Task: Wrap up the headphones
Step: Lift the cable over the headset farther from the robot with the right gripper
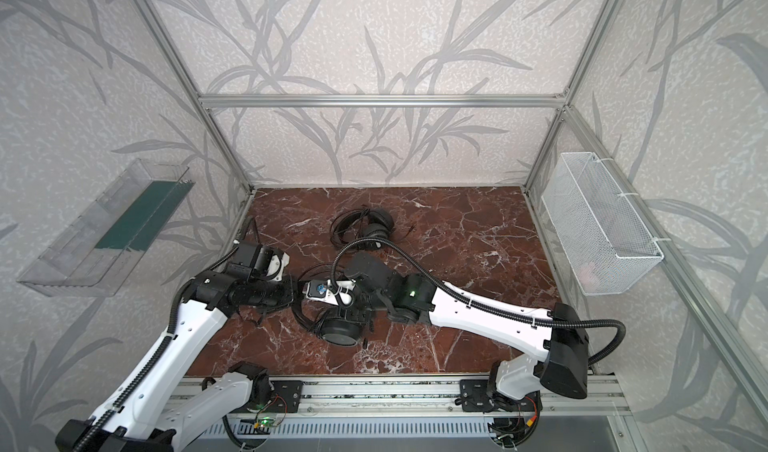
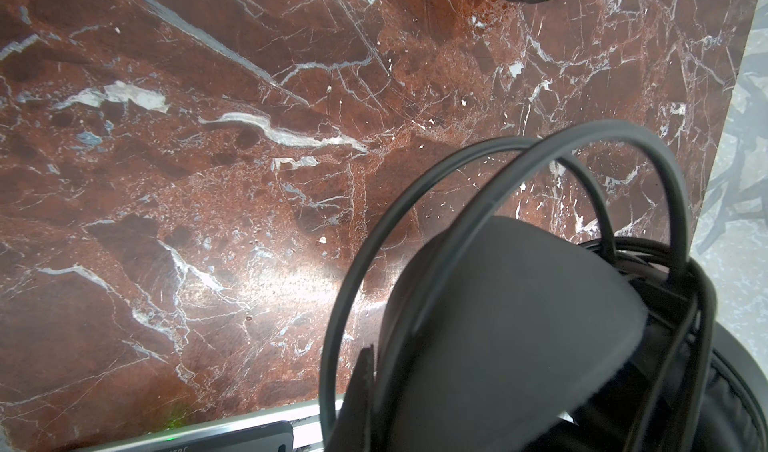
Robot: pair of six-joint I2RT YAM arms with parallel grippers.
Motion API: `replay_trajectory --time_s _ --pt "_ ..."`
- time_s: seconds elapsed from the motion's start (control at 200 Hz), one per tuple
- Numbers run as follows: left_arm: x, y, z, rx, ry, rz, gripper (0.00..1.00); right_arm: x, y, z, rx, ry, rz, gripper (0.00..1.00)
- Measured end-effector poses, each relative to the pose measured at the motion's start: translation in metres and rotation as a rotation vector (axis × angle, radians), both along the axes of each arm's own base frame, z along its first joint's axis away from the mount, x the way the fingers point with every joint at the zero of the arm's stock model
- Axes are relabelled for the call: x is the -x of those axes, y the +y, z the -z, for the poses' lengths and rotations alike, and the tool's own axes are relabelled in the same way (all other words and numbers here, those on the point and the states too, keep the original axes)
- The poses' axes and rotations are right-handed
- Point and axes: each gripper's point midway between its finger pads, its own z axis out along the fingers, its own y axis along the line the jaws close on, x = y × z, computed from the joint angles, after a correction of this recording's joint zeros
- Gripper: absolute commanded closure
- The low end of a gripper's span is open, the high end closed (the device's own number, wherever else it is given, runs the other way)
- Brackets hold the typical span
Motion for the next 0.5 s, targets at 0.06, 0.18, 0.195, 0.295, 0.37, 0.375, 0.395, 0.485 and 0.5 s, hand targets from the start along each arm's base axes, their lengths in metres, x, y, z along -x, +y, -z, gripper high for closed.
replay_trajectory --time_s 0.06,0.18,0.195,0.295,0.37,0.375,0.395,0.485,0.5 --pt "0.0 0.0 0.0 0.0 0.0 0.0 1.0 -0.001 -0.004 -0.001 0.003 -0.002 0.003 0.64" --pt "0.0 0.0 0.0 0.0 0.001 0.001 1.0 -0.002 -0.008 0.002 0.021 0.004 0.011 0.74" --pt "0.0 0.0 0.0 0.0 0.001 0.001 1.0 -0.002 -0.009 0.003 0.023 0.004 0.011 0.75" --pt "0.0 0.0 0.0 0.0 0.001 0.001 1.0 -0.002 -0.011 0.005 0.032 0.01 0.011 0.83" --pt "-0.001 0.0 -0.001 0.0 -0.003 0.002 1.0 -0.002 -0.011 0.005 0.033 0.013 0.013 0.9" --pt "-0.001 0.0 -0.001 0.0 -0.003 0.002 1.0 -0.002 -0.011 0.005 0.033 0.013 0.013 0.91" --pt "-0.001 0.0 -0.001 0.0 -0.003 0.002 1.0 -0.002 -0.011 0.005 0.034 0.013 0.011 0.93" --pt "-0.001 -0.001 -0.001 0.0 -0.002 0.004 1.0 -0.004 -0.013 0.005 0.031 0.018 0.014 0.99" --pt "-0.001 -0.001 -0.001 0.0 -0.002 0.004 1.0 -0.005 -0.013 0.005 0.03 0.021 0.016 1.0"
